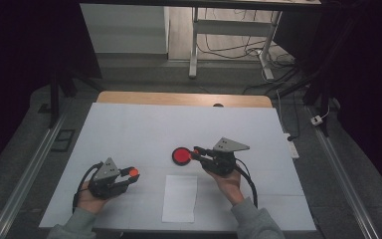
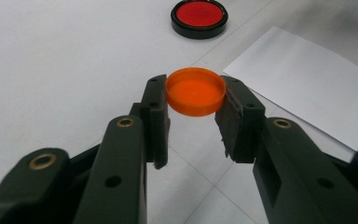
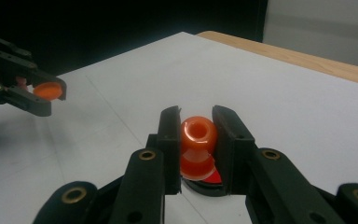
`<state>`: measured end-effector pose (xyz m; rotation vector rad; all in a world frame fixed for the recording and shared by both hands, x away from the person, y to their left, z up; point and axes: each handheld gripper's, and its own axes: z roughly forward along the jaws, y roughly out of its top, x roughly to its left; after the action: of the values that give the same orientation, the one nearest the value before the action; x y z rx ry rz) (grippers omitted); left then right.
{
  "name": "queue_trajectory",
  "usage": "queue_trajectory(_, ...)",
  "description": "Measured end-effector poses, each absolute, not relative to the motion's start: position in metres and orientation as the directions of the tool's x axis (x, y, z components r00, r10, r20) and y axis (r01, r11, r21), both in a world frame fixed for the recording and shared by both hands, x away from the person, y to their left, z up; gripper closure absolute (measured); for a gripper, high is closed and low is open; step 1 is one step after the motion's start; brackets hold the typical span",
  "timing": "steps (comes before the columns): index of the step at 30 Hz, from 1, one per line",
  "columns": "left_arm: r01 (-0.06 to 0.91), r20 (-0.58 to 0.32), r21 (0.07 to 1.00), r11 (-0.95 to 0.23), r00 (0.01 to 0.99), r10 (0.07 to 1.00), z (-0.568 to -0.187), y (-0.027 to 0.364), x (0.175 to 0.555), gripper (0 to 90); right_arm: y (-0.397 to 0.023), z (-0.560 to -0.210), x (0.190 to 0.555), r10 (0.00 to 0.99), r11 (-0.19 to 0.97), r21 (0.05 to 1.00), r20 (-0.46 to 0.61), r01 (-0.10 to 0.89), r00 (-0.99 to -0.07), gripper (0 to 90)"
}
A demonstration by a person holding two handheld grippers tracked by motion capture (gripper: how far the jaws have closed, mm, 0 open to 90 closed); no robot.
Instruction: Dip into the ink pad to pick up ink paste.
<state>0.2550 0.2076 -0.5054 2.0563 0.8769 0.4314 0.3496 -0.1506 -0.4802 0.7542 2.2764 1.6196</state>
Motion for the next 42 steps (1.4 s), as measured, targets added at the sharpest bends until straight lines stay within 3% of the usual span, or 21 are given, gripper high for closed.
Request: queue_trajectory(42,0.427,-0.01,0.808,-0.405,0.699,0.715,-0.505,0.208,0.256,64.9,-0.154,-0.477,0.31,0.449,0.298,0.927,0.073,0.226,-0.891,72.4)
